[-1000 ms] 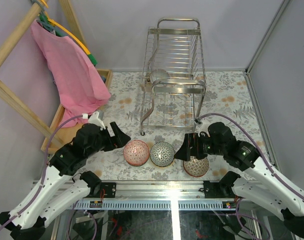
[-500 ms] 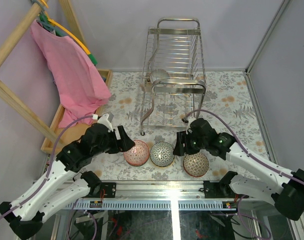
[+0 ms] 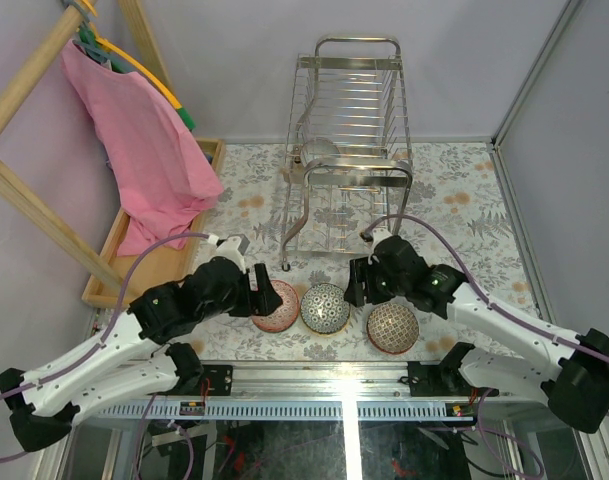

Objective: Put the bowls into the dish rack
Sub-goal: Pick up the bowl from the center of the board.

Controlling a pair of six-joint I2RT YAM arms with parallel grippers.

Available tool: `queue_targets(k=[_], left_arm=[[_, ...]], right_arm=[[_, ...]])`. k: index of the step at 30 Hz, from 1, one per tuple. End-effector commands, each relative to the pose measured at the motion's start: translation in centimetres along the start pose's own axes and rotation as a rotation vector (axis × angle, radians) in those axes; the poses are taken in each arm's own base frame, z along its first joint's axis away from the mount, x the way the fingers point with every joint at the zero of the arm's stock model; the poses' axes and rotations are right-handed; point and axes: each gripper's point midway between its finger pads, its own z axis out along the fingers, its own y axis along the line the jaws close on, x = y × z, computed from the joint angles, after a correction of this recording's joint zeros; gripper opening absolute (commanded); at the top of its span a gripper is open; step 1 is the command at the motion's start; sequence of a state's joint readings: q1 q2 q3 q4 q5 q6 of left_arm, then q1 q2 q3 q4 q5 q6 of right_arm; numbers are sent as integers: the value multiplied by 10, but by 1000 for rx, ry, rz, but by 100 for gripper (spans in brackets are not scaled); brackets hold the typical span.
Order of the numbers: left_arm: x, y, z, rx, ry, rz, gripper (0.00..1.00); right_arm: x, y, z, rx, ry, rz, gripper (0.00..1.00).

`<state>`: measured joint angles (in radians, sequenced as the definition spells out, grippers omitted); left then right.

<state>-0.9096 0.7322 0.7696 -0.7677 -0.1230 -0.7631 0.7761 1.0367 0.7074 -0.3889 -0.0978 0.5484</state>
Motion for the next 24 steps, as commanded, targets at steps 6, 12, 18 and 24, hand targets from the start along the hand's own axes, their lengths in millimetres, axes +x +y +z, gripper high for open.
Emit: queue_targets(k=[6,12,18,24], left_arm=[[1,-8,9,-11,-72,-49,76],[14,-10,11,-11,-60,-53,75],[20,-13,15,-19,-53,-41,75],[27,-19,20,-22,-45,-28,74]], right_arm=[[-11,22,19,-22,-38,-76,61],[-10,23,25,-15,-34,-84,56],[-8,27,32,2,-17,-108,54],[-9,28,30,34,-25,-124,47]])
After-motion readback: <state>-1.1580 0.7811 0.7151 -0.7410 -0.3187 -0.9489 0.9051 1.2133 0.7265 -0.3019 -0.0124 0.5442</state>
